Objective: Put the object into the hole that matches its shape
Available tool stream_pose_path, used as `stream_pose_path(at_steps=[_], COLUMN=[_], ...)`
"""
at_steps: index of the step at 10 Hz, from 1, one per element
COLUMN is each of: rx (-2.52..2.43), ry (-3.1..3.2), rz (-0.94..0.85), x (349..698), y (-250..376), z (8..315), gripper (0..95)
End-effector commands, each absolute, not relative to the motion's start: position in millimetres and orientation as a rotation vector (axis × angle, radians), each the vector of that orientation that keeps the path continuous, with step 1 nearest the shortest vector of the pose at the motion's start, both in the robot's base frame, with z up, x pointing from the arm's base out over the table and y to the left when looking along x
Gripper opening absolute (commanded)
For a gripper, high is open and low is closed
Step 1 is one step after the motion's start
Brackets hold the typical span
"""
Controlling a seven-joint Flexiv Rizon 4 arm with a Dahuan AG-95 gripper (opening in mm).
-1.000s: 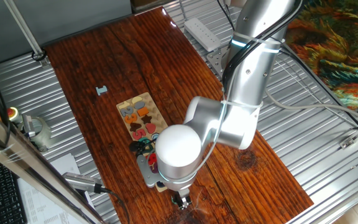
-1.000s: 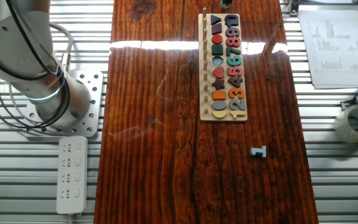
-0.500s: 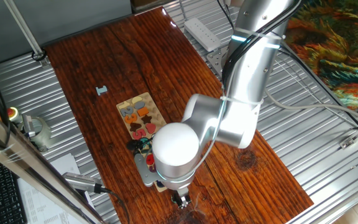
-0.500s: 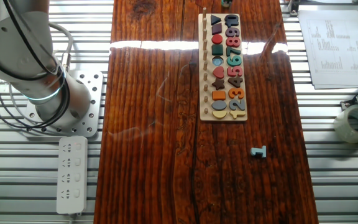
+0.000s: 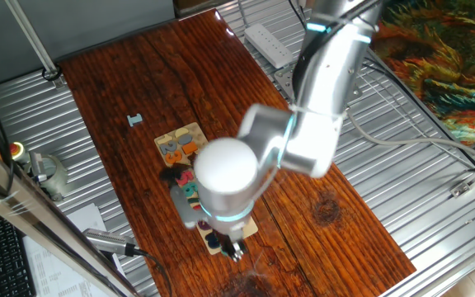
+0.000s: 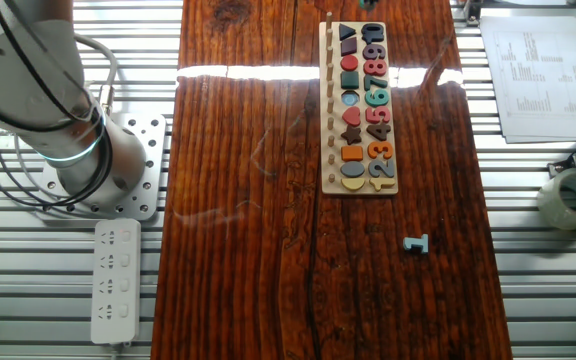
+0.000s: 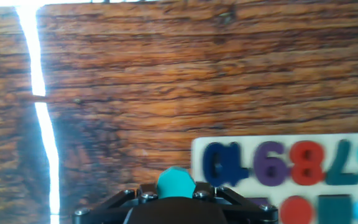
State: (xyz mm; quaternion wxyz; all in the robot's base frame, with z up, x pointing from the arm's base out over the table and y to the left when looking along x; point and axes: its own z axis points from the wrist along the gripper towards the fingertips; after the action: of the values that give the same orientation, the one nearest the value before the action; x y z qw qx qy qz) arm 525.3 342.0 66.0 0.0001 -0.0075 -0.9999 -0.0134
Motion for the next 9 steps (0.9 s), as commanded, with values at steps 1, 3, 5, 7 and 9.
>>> stream_pose_path(at_steps=[1,3,5,7,9], rx=[0.004,0.036,0.077,0.106,0.139], ry=[-3.135,-3.123,-3.121,-3.12,-3.118], rz=[-0.045,-0.05,-0.055,-0.055,-0.052], x=[531.3,538.5,541.4,541.3,538.8], y=[326.7,310.3,293.8,277.2,255.9], z=[76.5,88.8,94.8,98.1,95.7], gripper=[0.0,0.0,0.0,0.0,0.0])
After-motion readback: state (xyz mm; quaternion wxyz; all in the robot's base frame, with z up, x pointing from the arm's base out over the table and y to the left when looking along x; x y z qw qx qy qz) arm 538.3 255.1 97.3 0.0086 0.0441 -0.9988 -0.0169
